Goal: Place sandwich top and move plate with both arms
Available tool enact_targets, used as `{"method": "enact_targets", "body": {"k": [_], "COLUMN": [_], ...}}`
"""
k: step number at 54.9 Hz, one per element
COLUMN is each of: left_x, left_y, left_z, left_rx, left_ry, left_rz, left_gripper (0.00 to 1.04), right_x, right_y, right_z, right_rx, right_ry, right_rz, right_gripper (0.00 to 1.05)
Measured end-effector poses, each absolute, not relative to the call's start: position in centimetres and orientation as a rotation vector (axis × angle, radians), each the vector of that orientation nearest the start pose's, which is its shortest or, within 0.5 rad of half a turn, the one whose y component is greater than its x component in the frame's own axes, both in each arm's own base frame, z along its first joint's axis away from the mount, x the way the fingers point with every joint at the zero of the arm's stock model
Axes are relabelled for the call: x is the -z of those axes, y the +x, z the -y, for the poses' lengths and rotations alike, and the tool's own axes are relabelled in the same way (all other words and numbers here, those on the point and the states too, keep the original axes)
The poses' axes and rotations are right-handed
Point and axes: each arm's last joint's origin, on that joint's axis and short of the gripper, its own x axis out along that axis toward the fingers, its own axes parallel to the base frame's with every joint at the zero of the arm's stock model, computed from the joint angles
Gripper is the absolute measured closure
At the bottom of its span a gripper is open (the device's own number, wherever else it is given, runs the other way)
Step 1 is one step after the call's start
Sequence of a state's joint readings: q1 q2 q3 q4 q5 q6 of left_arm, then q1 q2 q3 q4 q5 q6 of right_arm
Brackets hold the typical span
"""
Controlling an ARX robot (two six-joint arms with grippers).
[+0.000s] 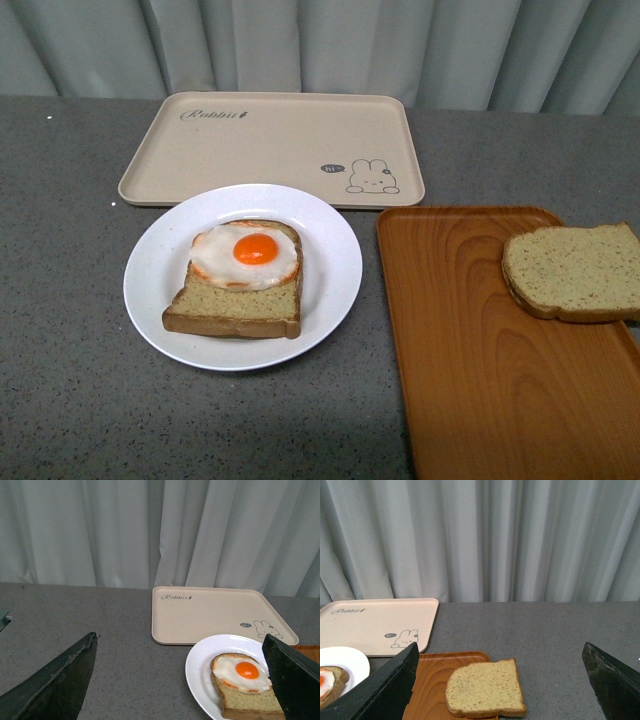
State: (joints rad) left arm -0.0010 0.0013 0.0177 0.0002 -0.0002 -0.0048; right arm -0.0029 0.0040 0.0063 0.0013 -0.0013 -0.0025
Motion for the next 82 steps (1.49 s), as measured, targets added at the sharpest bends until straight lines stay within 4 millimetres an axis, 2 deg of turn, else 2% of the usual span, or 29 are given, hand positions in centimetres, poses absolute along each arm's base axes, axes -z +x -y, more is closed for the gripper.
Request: {"method": "enact_targets", "body": {"k": [82], "left_x": [-16.95], "left_y": [9.67], "left_z": [0.01], "left_rx": [0.001], "left_ry": [-0.005], "left_rz": [0.017], "left_gripper": [0.06], "right_x": [-16.55], "right_y": [9.76], "right_z": [0.03], "right_rx": [0.002], "right_ry": [-0.002], "right_rz": [0.004], "right_gripper": [0.09]}}
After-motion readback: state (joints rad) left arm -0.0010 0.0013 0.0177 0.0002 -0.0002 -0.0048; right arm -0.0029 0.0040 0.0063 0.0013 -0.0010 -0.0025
